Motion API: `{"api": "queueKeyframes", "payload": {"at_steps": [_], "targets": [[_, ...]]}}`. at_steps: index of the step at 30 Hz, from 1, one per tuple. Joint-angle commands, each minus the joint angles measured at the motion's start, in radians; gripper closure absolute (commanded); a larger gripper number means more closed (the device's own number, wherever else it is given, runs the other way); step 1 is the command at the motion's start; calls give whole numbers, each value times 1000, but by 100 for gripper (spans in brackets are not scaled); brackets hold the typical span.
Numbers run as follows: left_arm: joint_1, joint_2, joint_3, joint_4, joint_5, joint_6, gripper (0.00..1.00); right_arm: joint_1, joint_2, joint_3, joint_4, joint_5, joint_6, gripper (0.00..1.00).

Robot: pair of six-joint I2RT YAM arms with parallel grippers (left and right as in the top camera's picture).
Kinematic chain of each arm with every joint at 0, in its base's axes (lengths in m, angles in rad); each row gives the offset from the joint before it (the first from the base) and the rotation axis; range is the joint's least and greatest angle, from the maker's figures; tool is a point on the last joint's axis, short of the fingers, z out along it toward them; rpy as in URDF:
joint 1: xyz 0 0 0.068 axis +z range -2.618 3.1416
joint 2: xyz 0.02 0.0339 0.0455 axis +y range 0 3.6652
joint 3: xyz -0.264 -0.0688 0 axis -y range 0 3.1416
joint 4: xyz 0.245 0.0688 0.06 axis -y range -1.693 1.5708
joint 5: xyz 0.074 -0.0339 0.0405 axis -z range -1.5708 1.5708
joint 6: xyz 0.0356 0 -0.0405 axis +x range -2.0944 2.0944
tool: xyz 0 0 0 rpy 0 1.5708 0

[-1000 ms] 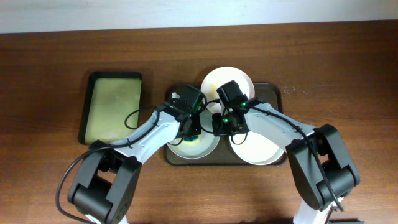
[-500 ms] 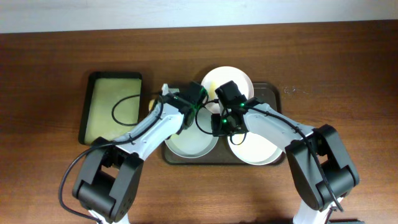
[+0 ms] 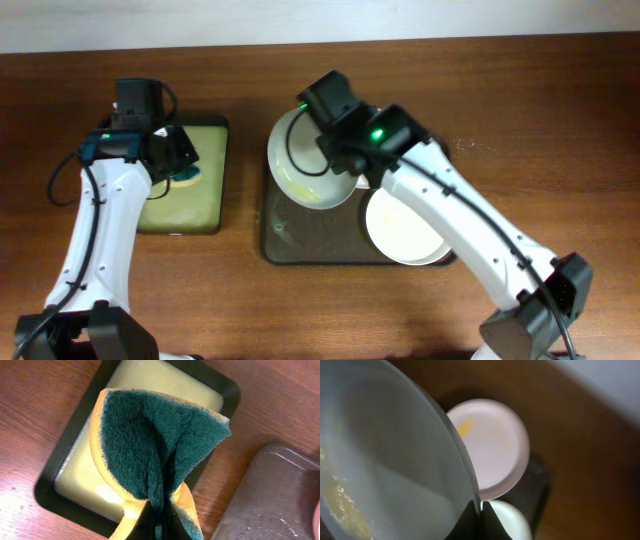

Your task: Clean dirty plates on tray and stack at the side

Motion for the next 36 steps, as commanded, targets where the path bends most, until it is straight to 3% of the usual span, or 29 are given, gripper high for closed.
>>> {"api": "queueKeyframes", "payload": {"at_steps": [1, 5, 10, 12, 14, 15, 17, 19, 21, 23, 26, 36], "targets": [[43, -4, 0, -4, 54, 67, 100, 104, -20, 46, 0, 380, -174, 96], [57, -4, 0, -4, 53, 67, 100, 195, -19, 46, 5, 597, -304, 96], [57, -4, 0, -4, 50, 67, 100, 214, -19, 46, 11, 635, -451, 96], [57, -4, 0, -4, 50, 67, 100, 214, -19, 46, 11, 636, -440, 96], [57, -4, -2, -4, 50, 67, 100, 203, -19, 44, 10, 494, -308, 96], [57, -4, -6, -4, 51, 67, 100, 165, -18, 29, 0, 282, -153, 96], [56, -4, -11, -4, 60, 68, 100, 65, -5, -24, 4, -83, -11, 96], [56, -4, -11, 1, 117, 90, 100, -53, 27, -115, 45, -341, 90, 96], [55, -4, -11, 20, 289, 182, 100, -165, 70, -230, 102, -497, 170, 96], [36, -4, -11, 23, 365, 220, 100, -241, 92, -354, 205, -615, 169, 96], [-32, -4, -11, 18, 365, 220, 100, -277, 100, -470, 341, -717, 174, 96], [-288, 75, -22, 14, 357, 112, 100, -252, 101, -663, 552, -720, 289, 96]]}}
